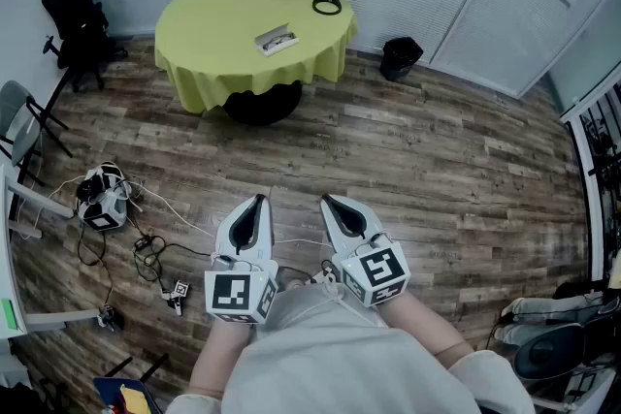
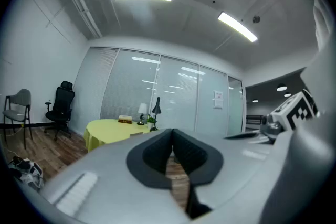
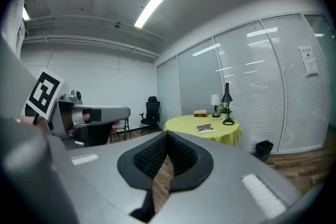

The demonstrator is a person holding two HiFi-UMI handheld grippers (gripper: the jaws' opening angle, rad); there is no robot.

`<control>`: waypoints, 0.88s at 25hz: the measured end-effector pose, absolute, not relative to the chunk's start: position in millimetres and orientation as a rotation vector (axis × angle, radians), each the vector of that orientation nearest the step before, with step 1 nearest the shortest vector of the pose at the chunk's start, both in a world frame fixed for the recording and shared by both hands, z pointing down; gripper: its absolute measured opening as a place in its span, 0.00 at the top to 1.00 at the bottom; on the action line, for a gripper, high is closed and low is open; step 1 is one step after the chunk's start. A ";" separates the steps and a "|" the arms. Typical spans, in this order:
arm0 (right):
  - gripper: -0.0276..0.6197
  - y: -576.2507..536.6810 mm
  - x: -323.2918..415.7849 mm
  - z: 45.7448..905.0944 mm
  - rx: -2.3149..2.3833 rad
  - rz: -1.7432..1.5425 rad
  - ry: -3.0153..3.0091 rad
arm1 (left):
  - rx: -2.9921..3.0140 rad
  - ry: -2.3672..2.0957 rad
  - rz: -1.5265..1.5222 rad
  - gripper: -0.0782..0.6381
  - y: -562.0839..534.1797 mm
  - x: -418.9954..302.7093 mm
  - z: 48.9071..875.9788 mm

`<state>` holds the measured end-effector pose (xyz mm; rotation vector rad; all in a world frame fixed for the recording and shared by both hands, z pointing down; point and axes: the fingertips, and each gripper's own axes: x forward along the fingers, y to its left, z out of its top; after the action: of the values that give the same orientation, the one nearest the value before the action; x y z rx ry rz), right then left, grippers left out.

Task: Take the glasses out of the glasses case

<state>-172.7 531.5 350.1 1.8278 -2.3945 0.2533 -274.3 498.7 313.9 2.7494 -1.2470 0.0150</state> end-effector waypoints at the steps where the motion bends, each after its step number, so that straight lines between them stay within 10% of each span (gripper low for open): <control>1: 0.96 529.4 -173.2 351.0 1.827 0.254 -2.393 | 2.752 -1.249 0.015 0.88 496.8 -275.1 314.7; 22: 0.96 481.6 -168.0 388.3 1.806 0.397 -2.308 | 2.660 -1.274 0.052 0.88 447.6 -292.4 351.0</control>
<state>-168.0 481.6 388.3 1.8058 -2.3081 0.3966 -292.4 447.6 351.0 2.6602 -1.2739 0.0523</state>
